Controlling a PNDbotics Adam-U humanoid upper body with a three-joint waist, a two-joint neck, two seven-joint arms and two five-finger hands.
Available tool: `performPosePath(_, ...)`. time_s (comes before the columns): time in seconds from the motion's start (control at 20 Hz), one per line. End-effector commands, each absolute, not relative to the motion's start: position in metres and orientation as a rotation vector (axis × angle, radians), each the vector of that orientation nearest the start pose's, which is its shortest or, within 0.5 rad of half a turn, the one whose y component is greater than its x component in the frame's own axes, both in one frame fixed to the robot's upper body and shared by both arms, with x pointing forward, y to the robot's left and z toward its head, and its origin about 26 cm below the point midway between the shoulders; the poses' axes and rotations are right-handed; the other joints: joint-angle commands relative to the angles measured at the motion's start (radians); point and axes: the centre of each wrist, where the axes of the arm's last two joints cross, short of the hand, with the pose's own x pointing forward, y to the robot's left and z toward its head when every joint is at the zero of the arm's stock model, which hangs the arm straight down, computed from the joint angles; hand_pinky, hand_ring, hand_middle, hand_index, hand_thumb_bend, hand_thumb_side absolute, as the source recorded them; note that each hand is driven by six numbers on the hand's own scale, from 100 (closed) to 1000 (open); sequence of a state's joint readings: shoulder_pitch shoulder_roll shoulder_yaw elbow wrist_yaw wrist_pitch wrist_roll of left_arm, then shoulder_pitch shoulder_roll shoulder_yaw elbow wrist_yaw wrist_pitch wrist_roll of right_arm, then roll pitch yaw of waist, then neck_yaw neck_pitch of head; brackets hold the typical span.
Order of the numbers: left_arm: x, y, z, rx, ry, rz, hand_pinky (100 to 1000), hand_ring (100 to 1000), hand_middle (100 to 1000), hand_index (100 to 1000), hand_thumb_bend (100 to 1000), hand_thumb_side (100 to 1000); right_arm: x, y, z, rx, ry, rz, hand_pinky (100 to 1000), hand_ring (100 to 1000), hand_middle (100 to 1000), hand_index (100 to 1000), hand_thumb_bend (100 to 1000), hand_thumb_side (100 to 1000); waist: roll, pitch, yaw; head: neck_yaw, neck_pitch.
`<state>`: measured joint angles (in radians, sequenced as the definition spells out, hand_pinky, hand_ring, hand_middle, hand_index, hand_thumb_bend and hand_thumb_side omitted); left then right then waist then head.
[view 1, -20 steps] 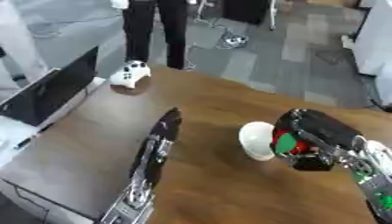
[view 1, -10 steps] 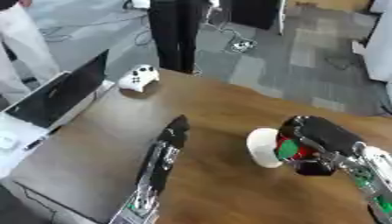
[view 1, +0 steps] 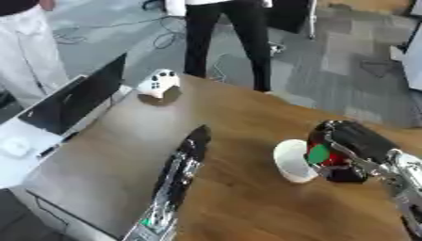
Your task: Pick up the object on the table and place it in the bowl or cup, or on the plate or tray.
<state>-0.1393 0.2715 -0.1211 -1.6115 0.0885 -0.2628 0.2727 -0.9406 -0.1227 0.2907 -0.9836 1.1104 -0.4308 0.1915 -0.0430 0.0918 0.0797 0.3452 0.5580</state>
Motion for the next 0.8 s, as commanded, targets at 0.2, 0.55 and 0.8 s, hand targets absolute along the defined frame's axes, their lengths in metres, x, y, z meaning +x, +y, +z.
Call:
performPosePath(0.2, 0.312, 0.258, 0.056, 0.139, -2.042, -0.054, 1000, 916, 939, 885, 587, 877, 0.47, -0.114, 0.164, 1.022, 2.361, -2.437, 307, 302, 226, 363, 165, 100, -0.002, -0.009, 0.014, 0.013, 0.01)
performPosePath(0.55, 0.314, 0.254, 0.059, 0.119, -2.052, -0.072, 1000, 915, 938, 884, 588, 877, 0.479, -0.115, 0.161, 1.1, 2.285, -2.489, 309, 296, 221, 366, 173, 100, -0.012, -0.004, 0.037, 0.004, 0.005)
performPosePath(0.8, 0.315, 0.253, 0.06, 0.109, -2.055, -0.08, 1000, 914, 937, 883, 588, 877, 0.483, -0.113, 0.165, 1.137, 2.258, -2.485, 307, 286, 217, 366, 174, 100, -0.019, -0.002, 0.048, -0.003, -0.002)
